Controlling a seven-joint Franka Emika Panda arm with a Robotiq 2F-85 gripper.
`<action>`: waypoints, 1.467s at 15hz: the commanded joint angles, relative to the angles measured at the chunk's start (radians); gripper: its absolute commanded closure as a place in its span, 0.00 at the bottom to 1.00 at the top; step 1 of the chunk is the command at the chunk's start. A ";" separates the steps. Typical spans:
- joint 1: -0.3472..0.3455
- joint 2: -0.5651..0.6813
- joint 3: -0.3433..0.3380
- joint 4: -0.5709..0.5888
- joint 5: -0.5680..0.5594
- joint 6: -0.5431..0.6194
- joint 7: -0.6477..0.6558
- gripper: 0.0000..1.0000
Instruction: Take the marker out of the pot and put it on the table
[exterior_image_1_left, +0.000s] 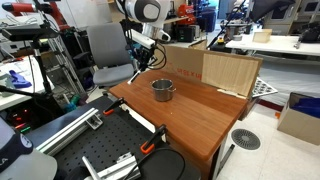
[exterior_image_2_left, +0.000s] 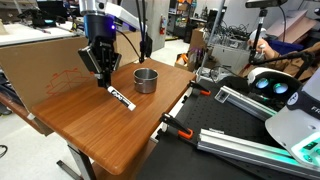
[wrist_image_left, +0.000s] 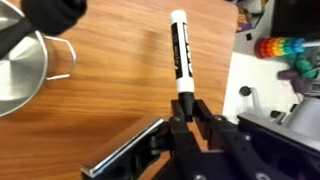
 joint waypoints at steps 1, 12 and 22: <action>0.021 0.078 -0.019 0.108 -0.057 -0.096 0.076 0.95; 0.058 0.268 -0.053 0.331 -0.123 -0.204 0.229 0.95; 0.090 0.376 -0.079 0.483 -0.165 -0.330 0.320 0.19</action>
